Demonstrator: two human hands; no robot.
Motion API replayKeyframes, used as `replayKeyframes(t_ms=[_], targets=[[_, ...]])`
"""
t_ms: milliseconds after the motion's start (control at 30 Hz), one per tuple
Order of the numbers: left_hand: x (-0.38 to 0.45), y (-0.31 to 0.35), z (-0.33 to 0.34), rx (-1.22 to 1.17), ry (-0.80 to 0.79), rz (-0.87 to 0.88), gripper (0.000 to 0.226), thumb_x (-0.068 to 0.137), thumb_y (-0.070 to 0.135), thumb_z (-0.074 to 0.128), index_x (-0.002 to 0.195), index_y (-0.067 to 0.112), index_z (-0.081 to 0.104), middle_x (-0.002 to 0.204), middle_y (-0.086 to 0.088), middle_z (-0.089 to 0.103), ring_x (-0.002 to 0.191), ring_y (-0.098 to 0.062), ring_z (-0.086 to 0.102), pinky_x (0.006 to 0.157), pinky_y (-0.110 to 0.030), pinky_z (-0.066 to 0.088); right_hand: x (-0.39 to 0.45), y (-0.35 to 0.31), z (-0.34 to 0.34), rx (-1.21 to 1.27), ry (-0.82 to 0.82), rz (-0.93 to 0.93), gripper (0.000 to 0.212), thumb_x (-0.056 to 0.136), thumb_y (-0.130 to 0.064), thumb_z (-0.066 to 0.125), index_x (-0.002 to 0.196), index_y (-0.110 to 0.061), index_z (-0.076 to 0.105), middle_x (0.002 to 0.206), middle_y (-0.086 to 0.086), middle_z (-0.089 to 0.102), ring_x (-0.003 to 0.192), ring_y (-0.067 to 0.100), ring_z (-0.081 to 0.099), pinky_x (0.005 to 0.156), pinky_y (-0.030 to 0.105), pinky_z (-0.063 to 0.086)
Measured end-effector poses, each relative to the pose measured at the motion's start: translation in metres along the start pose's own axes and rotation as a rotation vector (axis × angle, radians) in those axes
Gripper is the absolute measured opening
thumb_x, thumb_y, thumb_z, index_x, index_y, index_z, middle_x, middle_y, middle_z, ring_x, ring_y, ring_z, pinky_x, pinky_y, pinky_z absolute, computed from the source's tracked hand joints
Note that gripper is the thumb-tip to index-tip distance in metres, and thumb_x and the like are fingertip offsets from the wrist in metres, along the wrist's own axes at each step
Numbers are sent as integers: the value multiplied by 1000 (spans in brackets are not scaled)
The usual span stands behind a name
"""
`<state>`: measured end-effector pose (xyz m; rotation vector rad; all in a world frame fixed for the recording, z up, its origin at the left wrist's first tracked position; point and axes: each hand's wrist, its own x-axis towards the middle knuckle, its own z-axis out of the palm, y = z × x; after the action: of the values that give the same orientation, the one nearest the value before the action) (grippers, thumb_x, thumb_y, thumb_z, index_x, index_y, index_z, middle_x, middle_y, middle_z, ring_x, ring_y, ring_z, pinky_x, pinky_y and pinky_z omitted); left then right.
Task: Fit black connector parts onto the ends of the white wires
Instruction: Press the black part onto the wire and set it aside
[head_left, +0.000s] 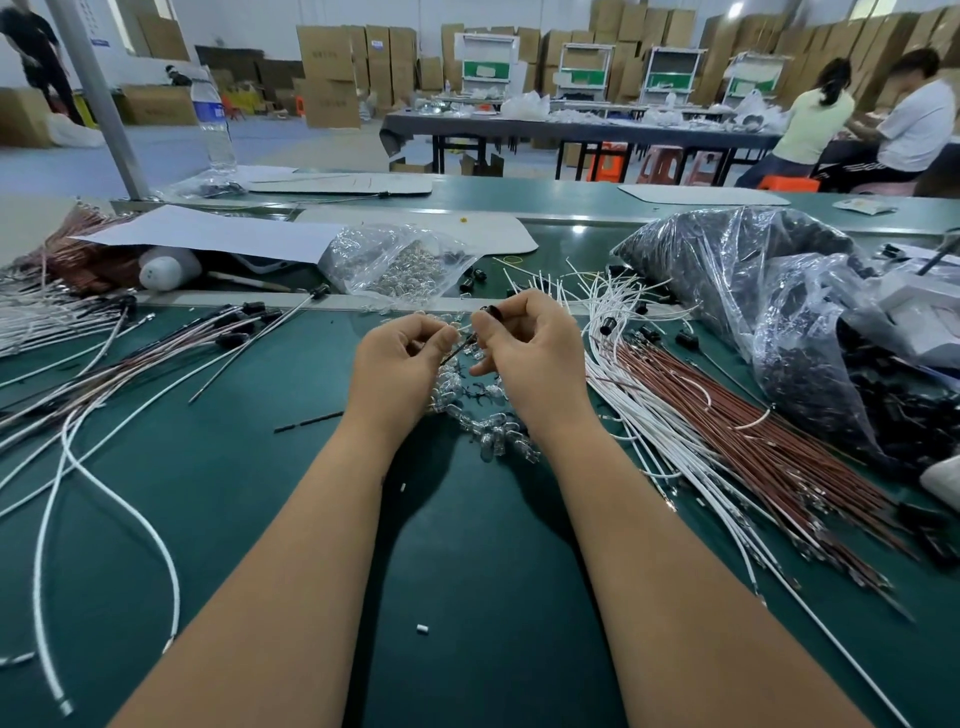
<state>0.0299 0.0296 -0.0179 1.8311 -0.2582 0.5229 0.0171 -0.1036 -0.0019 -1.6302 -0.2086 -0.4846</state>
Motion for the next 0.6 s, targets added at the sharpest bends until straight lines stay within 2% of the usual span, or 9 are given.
replayKeyframes(t_ms=[67,133,167,233,333,400,467,600], targets=[[-2,6,2,65,-12,121,11,92,10,61,94,18,69,81,14,64,74,3,56,70,-15,42,0,-1,0,2,20,-29,17,84,-11,73,78,-11,58,67,6,65,50,18,65,46,24,49],[-3,11,5,57,-49,185,17,93,8,59,103,19,69,91,14,67,91,-7,60,82,-21,45,1,-2,2,25,30,-55,17,80,-6,76,76,-9,59,67,8,66,55,18,64,49,27,53],[-3,13,6,11,-52,178,19,92,7,59,100,20,69,91,11,68,92,-9,61,83,-24,47,1,-2,3,25,22,-71,17,78,-5,76,76,-8,60,67,10,65,57,18,63,52,33,56],[-2,13,5,-91,-25,128,21,92,2,56,95,19,68,87,8,69,84,-5,62,78,-22,48,1,-3,5,-1,-13,-97,18,76,-5,78,78,-11,61,67,9,64,61,18,59,59,42,58],[-1,13,0,-179,2,115,16,96,1,52,94,13,62,90,-1,68,73,2,57,69,-11,42,1,0,3,-172,-31,-112,24,77,-13,78,93,-21,62,68,-2,62,59,8,56,61,29,52],[0,13,-1,-225,1,130,13,96,-1,51,95,10,58,95,-8,67,84,-4,60,77,-12,43,2,3,-2,-395,-54,-106,18,82,-19,72,96,-21,62,73,-6,61,64,6,55,62,26,49],[0,13,-2,-240,-5,148,14,95,-5,49,95,8,55,96,-8,66,92,-5,61,84,-14,43,3,4,-8,-609,-152,-64,9,83,-20,63,92,-19,66,83,-5,63,75,10,58,70,29,50],[0,11,-3,-306,-7,167,21,95,-9,44,95,10,52,94,-4,66,94,-6,63,89,-17,43,3,5,-11,-934,-372,14,17,79,-24,59,91,-27,71,102,2,61,101,22,53,90,35,47]])
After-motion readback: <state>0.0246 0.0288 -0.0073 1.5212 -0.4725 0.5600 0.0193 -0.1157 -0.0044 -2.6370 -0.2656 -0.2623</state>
